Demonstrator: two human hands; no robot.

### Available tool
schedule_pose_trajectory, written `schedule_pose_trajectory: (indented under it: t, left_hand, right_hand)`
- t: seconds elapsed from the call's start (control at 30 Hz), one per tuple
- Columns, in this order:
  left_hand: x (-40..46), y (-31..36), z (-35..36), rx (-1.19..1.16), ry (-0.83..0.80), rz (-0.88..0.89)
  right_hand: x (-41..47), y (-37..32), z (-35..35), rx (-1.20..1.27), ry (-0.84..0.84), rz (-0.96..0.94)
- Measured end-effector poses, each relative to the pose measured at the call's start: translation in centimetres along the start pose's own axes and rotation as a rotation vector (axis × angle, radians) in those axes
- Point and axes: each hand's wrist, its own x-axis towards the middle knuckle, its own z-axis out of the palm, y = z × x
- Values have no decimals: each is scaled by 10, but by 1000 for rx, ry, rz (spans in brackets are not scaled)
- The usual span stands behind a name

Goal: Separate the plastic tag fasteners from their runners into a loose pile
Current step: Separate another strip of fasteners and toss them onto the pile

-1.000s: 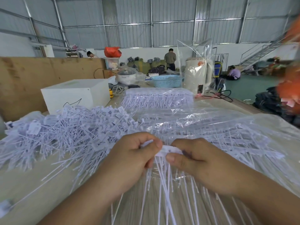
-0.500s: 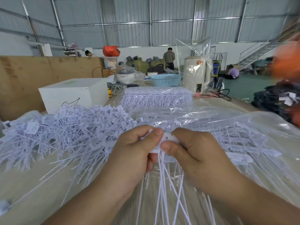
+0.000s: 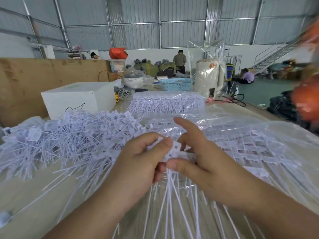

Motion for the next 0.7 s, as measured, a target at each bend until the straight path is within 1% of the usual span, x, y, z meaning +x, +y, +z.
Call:
schedule_pose_trajectory:
  t: [0.13,0.2,0.27,0.33,0.47,0.6,0.7]
  left_hand:
    - [1,-1,-4,68,-22,28]
    - [2,-2,-3,98,-13,30]
    - [3,-2,-2,95,1,23]
    - [3,-2,-2,88,7,12]
    - [0,-4,2,42,-50,-39]
    - [-3,-4,5,21,-112,-45]
    - [-7,-7,9,99,-142,-2]
  right_hand:
    - [1,2,-1,-41,81,-62]
    - [1,1,-1,-11,134,-75]
    - [1,1,-3,16,175,-83]
    - [1,0,-3,-12,188,-93]
    - [1,-2,4,-111,196,-96]
    - [-1,-2,9,-77,299,-98]
    - [-1,-2,12,-115,355,-98]
